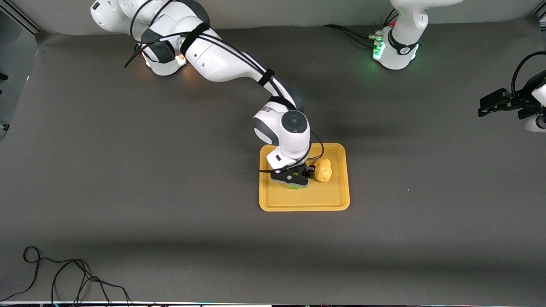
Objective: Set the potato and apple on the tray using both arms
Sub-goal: 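Lower the apple beside the potato and open the right gripper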
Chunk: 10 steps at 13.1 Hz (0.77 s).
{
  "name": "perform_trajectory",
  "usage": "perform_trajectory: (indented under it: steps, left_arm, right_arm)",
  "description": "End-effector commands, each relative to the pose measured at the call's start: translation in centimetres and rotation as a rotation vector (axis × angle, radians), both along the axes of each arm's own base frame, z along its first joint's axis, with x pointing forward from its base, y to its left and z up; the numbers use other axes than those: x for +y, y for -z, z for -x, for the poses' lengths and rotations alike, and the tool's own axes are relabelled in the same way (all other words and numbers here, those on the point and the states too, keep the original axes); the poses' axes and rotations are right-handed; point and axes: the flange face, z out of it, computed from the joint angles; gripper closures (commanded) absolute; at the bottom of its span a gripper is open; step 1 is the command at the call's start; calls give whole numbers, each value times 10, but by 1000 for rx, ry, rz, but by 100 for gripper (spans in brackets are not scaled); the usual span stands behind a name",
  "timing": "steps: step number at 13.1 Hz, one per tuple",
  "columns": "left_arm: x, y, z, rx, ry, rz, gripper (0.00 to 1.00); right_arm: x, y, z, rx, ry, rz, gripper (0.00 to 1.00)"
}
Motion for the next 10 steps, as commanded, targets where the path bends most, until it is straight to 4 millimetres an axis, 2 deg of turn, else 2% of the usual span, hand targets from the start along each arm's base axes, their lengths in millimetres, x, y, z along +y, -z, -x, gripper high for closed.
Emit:
perform_trajectory:
  steps: [1,5,6,7,8,10]
  left_arm:
    - [-3,-7,5,4,-8,-8,2]
    - [-3,-11,3,-16,-7,-8,2]
    - [-3,-14,3,-24,-7,-8,2]
    - [-3,-15,3,-25,-6,-8,2]
    - [-2,-16,4,-16,-6,-8,2]
    - [-3,-8,4,31,-8,-7,2]
  right_arm:
    - [-6,-4,-7,7,-75,44,58]
    - [-7,-8,-8,20,-70,33,57]
    - [-8,-9,-9,24,-64,27,54]
    - [-12,-9,-13,34,-49,16,13]
    - [-14,-11,-15,37,-44,9,0]
    - [-16,-28,-14,58,-40,33,0]
